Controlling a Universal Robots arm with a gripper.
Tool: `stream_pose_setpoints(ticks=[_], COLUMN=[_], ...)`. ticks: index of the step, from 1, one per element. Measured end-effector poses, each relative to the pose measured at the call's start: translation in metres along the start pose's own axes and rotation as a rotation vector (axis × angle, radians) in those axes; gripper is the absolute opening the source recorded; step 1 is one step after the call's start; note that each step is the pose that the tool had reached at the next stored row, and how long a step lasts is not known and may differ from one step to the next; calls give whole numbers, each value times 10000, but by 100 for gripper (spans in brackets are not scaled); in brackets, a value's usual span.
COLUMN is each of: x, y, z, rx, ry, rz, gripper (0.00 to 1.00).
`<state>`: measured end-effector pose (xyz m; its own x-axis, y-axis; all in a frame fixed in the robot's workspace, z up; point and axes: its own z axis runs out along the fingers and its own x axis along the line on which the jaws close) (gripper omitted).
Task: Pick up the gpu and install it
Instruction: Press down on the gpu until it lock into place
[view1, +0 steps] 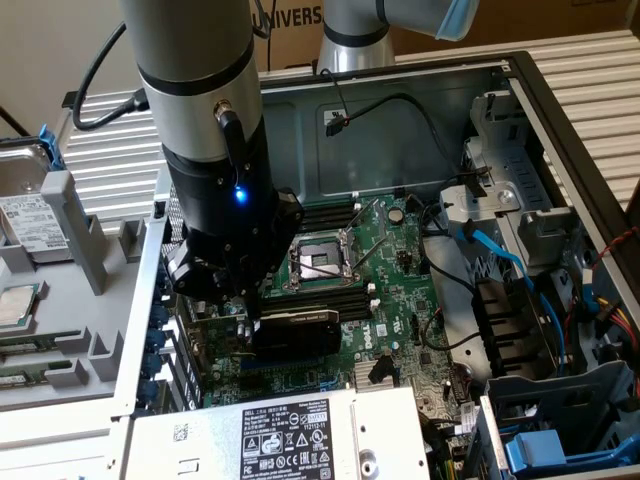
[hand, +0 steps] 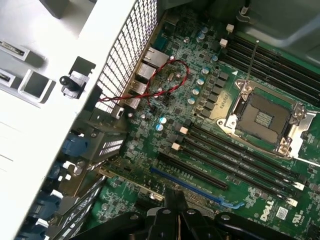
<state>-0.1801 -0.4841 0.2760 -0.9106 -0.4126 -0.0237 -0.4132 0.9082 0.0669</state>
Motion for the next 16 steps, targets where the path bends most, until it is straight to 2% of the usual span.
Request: stream_pose_setpoints(ticks=[8,13,16], x=[4,21,22], y=[-7,-50,-51], z=[-1,-9,-9], rx=[-9,-56,-63], ry=[-2,0,-4], rz=[7,19,30], gripper=[11,11,11])
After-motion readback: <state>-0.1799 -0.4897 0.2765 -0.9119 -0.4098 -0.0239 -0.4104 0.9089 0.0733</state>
